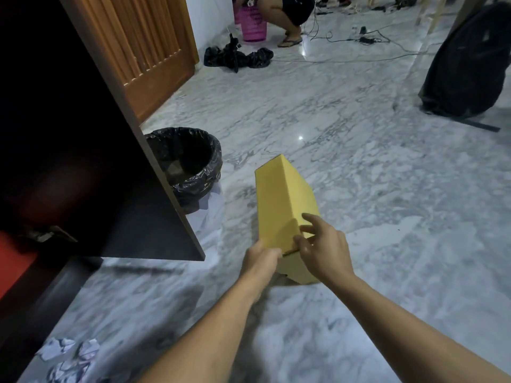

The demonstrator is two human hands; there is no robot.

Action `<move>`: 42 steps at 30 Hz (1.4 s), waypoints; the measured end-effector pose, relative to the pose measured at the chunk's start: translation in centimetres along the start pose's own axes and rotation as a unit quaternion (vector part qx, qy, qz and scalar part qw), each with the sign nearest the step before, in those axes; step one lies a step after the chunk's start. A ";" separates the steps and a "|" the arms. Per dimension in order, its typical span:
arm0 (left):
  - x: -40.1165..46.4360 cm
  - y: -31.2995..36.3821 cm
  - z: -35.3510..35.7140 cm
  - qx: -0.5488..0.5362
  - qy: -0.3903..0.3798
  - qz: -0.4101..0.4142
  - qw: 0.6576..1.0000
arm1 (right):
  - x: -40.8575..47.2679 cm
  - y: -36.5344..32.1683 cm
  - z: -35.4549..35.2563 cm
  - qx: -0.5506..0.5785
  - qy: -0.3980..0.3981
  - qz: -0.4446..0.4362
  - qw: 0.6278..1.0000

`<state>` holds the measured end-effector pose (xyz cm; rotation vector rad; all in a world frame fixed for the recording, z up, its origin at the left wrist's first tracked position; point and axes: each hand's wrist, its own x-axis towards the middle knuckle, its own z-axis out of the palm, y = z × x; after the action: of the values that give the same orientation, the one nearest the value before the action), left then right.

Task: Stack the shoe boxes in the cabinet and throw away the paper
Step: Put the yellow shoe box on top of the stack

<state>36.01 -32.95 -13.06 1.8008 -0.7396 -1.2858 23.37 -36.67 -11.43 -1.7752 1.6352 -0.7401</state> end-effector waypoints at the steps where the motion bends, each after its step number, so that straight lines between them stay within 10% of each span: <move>1: 0.3 -0.3 -0.5 -0.027 0.025 -0.025 0.999 | 0.1 0.1 0.3 0.025 -0.015 -0.003 1.000; 15: 2.7 -3.9 -3.0 -0.004 0.060 -0.063 0.996 | 0.2 5.7 2.0 -0.049 -0.189 0.095 0.976; 25: 2.6 -0.7 -1.6 0.007 0.100 0.108 0.989 | 0.4 6.0 0.3 0.005 -0.323 0.169 0.931; 32: 2.2 -0.3 -0.7 0.258 -0.006 0.234 0.937 | 5.6 5.9 -2.5 0.186 0.030 0.223 0.956; 35: 2.4 0.0 -1.6 0.296 -0.020 0.259 0.919 | 7.3 6.1 -4.5 0.092 0.157 0.204 0.962; 42: 2.8 1.3 -2.9 0.222 -0.008 0.195 0.955 | 8.7 7.0 -7.7 0.023 0.003 0.186 0.982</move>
<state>39.61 -35.13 -12.77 1.8554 -1.4035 -0.9178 13.71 -46.25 -11.63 -1.3784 1.8663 -0.6019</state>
